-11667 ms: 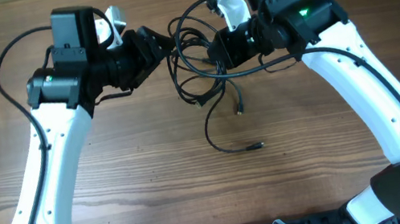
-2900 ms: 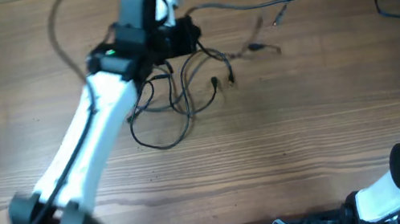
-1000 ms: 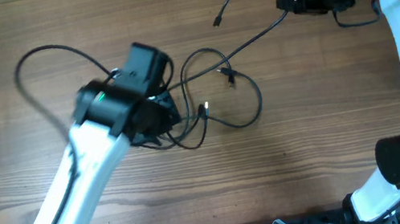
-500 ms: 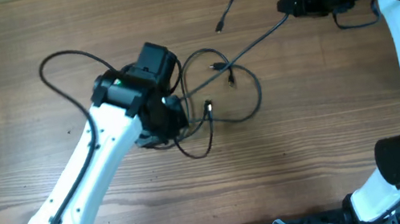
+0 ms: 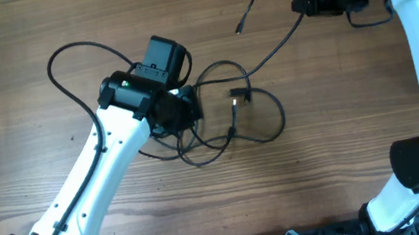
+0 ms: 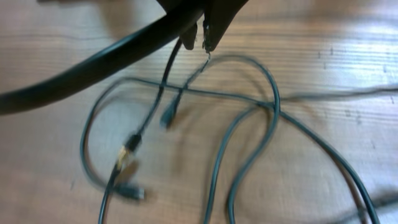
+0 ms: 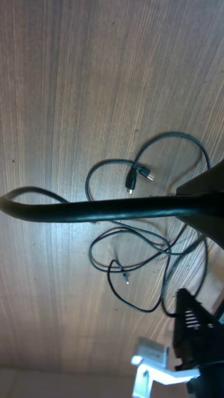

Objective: Untangle cables

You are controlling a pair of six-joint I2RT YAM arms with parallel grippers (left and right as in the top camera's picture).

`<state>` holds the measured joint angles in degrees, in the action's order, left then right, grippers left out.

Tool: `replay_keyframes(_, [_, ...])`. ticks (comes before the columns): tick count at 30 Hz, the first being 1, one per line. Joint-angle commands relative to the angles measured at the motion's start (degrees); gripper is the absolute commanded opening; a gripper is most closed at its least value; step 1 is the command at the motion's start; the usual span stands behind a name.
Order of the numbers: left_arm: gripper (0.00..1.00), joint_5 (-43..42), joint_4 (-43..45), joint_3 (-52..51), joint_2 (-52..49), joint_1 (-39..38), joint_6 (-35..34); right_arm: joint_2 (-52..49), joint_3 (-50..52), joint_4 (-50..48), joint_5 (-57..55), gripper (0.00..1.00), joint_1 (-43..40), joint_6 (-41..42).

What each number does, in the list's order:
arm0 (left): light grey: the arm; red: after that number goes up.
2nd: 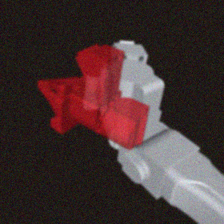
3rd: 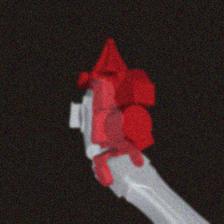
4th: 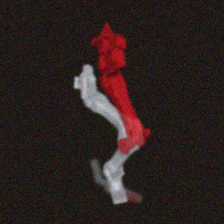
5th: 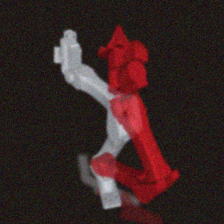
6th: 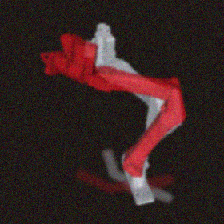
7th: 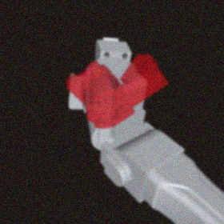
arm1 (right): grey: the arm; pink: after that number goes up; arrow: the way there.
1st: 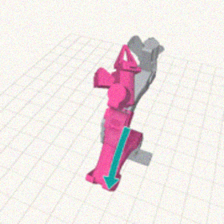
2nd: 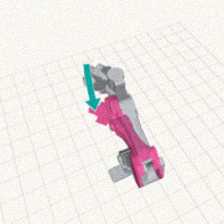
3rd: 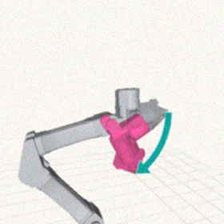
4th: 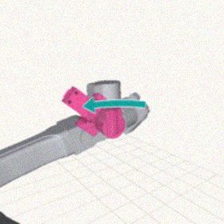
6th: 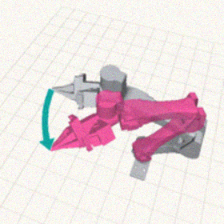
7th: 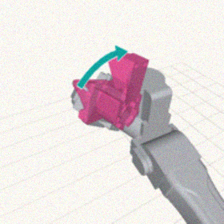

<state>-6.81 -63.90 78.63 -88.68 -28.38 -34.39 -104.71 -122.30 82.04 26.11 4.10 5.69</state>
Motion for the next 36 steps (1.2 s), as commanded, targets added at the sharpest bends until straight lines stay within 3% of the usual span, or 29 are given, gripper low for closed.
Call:
replay_keyframes(1, [0.04, 12.35, -0.13, -0.11, -0.26, 0.46, -1.05, -1.27, -1.01, 0.24, -2.73, 0.04, 1.9, -1.01])
replay_keyframes(3, [0.04, 18.53, -2.14, -0.11, -0.26, 1.77, -1.01, -1.66, -0.98, 0.04, -5.95, 0.04, 1.9, 0.07])
replay_keyframes(5, [0.04, 18.53, -0.94, -0.11, -0.26, 3.37, -1.01, -2.38, -0.96, -1.53, -17.97, 0.05, 1.9, 7.15])
replay_keyframes(7, [0.04, 15.85, 2.64, -0.11, -0.26, 3.39, -1.01, -4.17, -0.96, -1.92, -25.49, 0.04, 1.88, 11.32])
replay_keyframes(10, [0.04, 6.54, 9.77, -0.11, -0.26, 0.87, -1.03, -9.75, -0.96, -0.59, -26.97, 0.05, 1.88, 11.78])
replay_keyframes(11, [0.04, 5.07, 11.13, -0.11, -0.26, -0.24, -2.23, -11.91, -0.96, -0.04, -27.69, 0.27, 1.53, 12.76])
replay_keyframes(12, [0.04, 4.9, 11.74, -0.11, -0.28, -0.98, -4.44, -13.18, -0.96, 0.11, -27.43, 0.56, 1.18, 12.72])
replay_keyframes(13, [0.04, 4.85, 12.31, -0.11, -0.28, -1.49, -6.51, -14.03, -0.96, 0.22, -26.51, 0.71, 1.07, 12.15])
replay_keyframes(15, [0.04, 2.89, 13.86, -0.11, -0.28, -1.88, -11.8, -13.49, -1.11, 0.11, -18.45, 0.78, 1.2, 5.33])
replay_keyframes(17, [0.04, 0.48, 15.91, -0.11, -0.28, -1.73, -15.43, -11.32, -1.14, -0.2, -8.59, 0.8, 1.29, -0.46])
replay_keyframes(20, [0.04, -3.08, 20.94, -0.11, -0.28, -1.62, -26.43, -5.92, -1.14, -1.16, 2.45, 0.8, 1.36, -5.92])
replay_keyframes(23, [0.04, -8.98, 29.49, -0.09, -0.26, -1.62, -36.98, -3.28, -1.14, -0.61, 5.09, 0.78, 1.75, -12.0])
replay_keyframes(29, [0.04, -16.33, 36.24, -0.09, -0.02, -0.04, -70.07, -3.5, -1.01, 2.8, 15.93, 0.73, 3.19, -33.62])
replay_keyframes(33, [0.04, -24.28, 42.23, -0.09, -0.02, 2.69, -76.0, -3.56, -1.01, 3.08, 15.93, 0.68, 4.39, -39.91])
replay_keyframes(36, [0.04, -28.04, 45.75, -0.09, -0.02, 4.28, -78.12, -3.74, -0.96, 3.54, 15.93, 0.58, 6.97, -43.25])
